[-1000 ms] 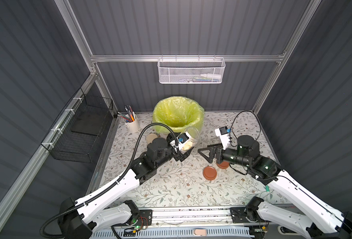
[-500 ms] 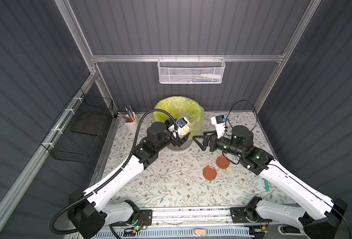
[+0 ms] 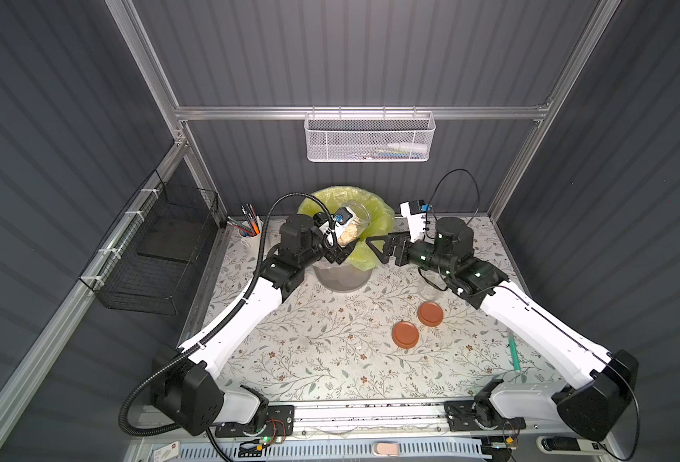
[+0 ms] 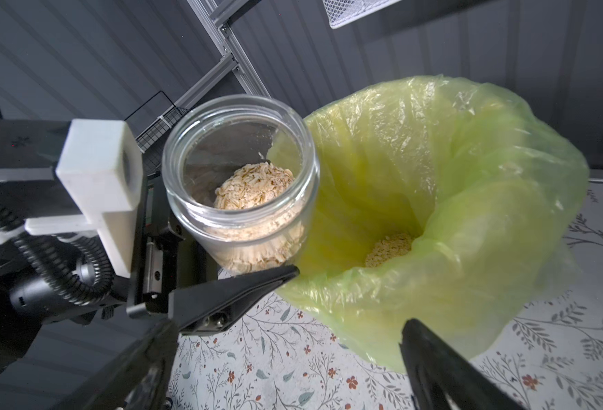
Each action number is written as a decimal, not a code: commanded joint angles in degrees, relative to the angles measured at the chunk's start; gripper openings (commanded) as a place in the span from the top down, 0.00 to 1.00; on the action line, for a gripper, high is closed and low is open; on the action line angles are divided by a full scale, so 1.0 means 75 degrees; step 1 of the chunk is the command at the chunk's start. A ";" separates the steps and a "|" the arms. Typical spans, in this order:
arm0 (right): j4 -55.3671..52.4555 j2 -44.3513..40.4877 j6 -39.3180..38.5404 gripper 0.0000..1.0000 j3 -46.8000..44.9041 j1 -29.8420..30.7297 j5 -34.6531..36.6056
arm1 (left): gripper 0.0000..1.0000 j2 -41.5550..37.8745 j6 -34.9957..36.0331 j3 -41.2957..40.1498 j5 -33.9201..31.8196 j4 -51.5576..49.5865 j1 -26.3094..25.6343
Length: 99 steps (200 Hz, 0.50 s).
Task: Empty expired oatmeal from jars
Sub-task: Pour the expired oatmeal into the trash bin.
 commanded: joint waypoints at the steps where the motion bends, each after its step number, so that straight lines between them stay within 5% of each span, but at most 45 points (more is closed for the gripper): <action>1: 0.0471 0.0249 0.0001 0.01 0.0334 -0.0049 -0.0252 | 0.89 0.0055 -0.0034 0.0669 0.0454 0.0558 0.0256; 99: 0.1420 0.2172 0.0189 0.01 0.1741 -0.0096 -0.0721 | 0.88 0.0709 -0.0063 0.1497 0.1005 0.0413 0.0581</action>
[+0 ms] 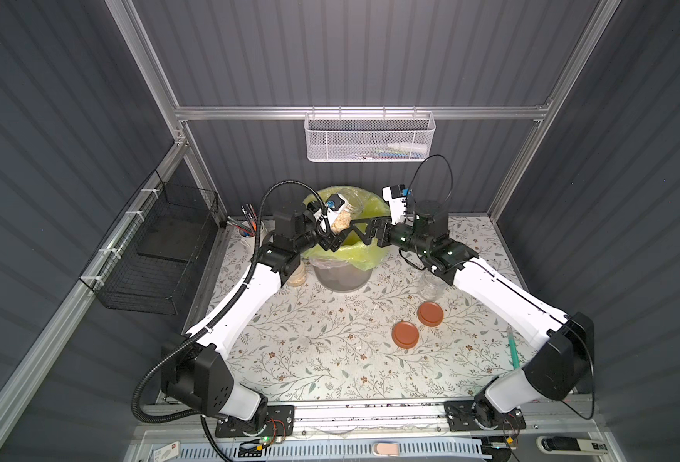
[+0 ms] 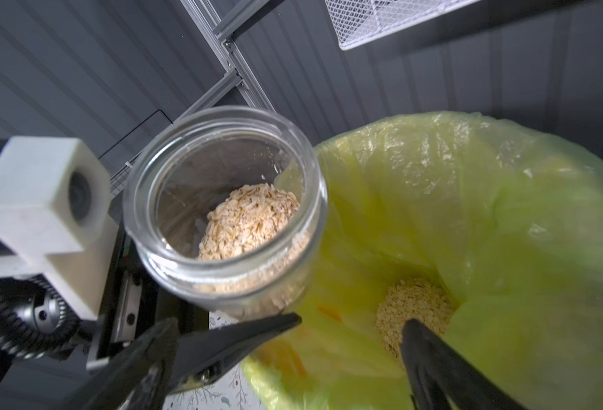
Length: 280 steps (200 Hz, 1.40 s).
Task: Empty expired oatmeal from jars
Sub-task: Pour the expired oatmeal into the trash bin.
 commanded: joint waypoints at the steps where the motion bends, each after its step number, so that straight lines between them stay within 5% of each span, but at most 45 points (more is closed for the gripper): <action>1: 0.0594 0.0267 0.0128 0.01 0.0352 -0.0028 -0.0411 | 0.88 0.0034 -0.0037 0.0651 0.0321 0.0502 0.0071; 199: 0.3029 0.2049 0.1035 0.01 0.1255 -0.0104 -0.0200 | 0.89 0.0352 -0.0221 0.0674 0.0868 0.0347 0.0352; 280: 0.2859 0.2464 0.1182 0.01 0.1659 -0.0098 -0.0366 | 0.89 0.0399 -0.0244 0.0687 0.0937 0.0335 0.0393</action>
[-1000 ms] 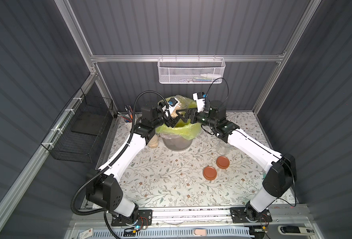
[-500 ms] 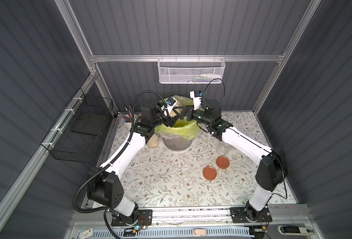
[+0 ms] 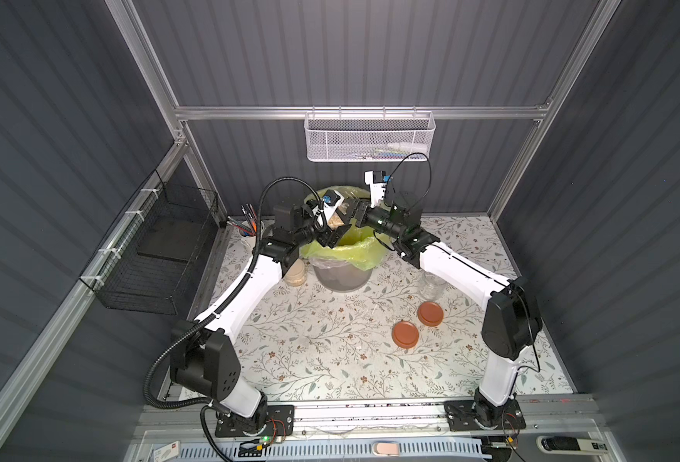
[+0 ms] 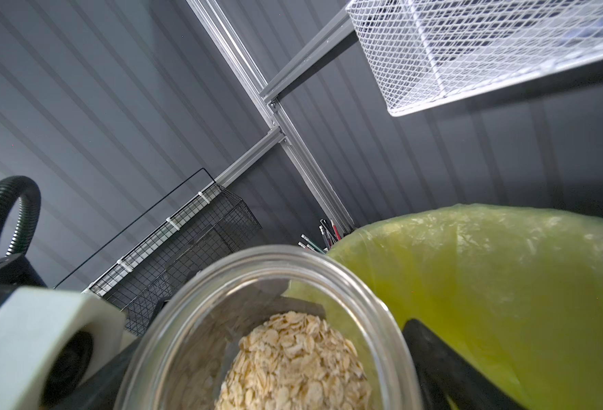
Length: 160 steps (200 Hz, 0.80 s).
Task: Empty expired oatmeal from jars
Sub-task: Pour the expired oatmeal into the trash bin.
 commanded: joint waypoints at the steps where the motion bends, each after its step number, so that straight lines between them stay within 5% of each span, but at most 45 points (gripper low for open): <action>1: 0.0023 0.0150 0.0140 0.01 0.0292 -0.0082 0.0208 | 0.89 -0.0103 0.0021 0.0436 0.0426 0.0501 0.0003; 118: -0.0374 0.0517 0.0181 0.04 0.0596 -0.0075 -0.0222 | 0.87 -0.0114 -0.0157 0.0408 0.0582 0.0727 0.0018; 136: -0.0380 0.0526 0.0189 0.08 0.0592 -0.0059 -0.0250 | 0.80 -0.0178 -0.0223 0.0349 0.0550 0.0854 0.0018; 160: -0.0392 0.0517 0.0204 0.19 0.0609 -0.0069 -0.0248 | 0.55 -0.0271 -0.0320 0.0215 0.0463 0.1036 0.0018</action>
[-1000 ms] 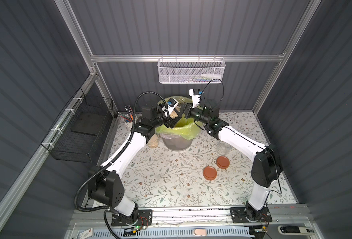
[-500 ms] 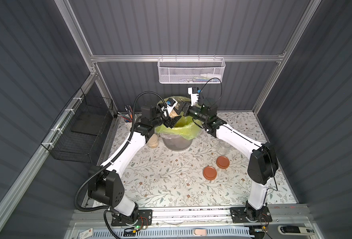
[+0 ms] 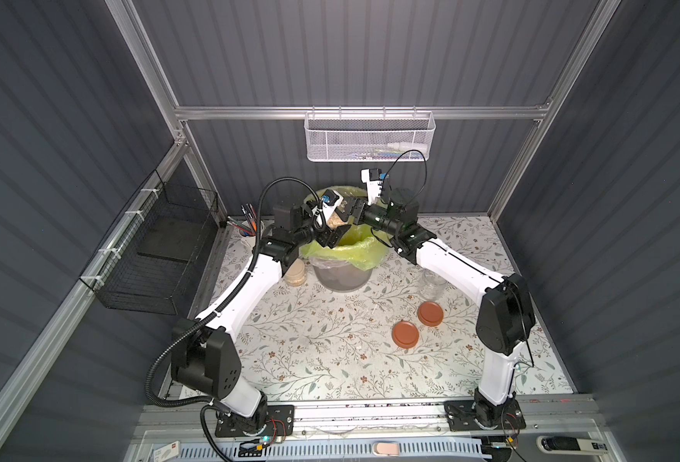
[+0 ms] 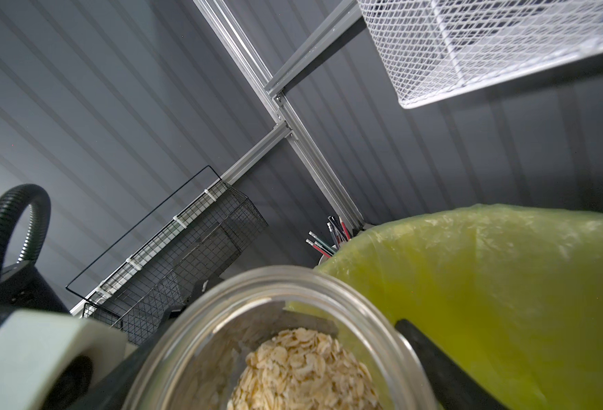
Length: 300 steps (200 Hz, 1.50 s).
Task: Empty expired oatmeal from jars
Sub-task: Pour the expired oatmeal into the trash bin.
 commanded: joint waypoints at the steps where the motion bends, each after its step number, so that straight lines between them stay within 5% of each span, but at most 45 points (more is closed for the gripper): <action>1: -0.0202 0.0173 0.0047 0.20 0.0146 -0.0048 0.0078 | 0.53 -0.0339 -0.0124 0.0206 0.0302 0.1049 -0.0038; 45: -0.0168 0.0163 0.0227 0.35 0.0196 -0.0041 0.0256 | 0.15 -0.0485 -0.0174 -0.0223 0.0054 0.1328 -0.0038; 82: -0.0162 0.0161 0.0424 0.40 0.0315 -0.0051 0.0286 | 0.01 -0.0540 -0.0172 -0.0296 0.0051 0.1306 -0.0038; 193: -0.0281 0.0091 0.1221 0.48 0.0640 -0.0037 0.0609 | 0.00 -0.0826 -0.0313 -0.0334 -0.0523 0.0807 -0.0038; 268: -0.0149 -0.0140 0.2932 0.49 0.0589 -0.0047 0.1436 | 0.00 -0.1479 -0.2300 -0.1190 -0.1156 0.1107 -0.0038; 300: -0.0284 -0.0257 0.3348 0.49 0.0723 0.0000 0.1566 | 0.00 -0.1375 -0.3368 -0.1112 -0.0736 0.0783 -0.0038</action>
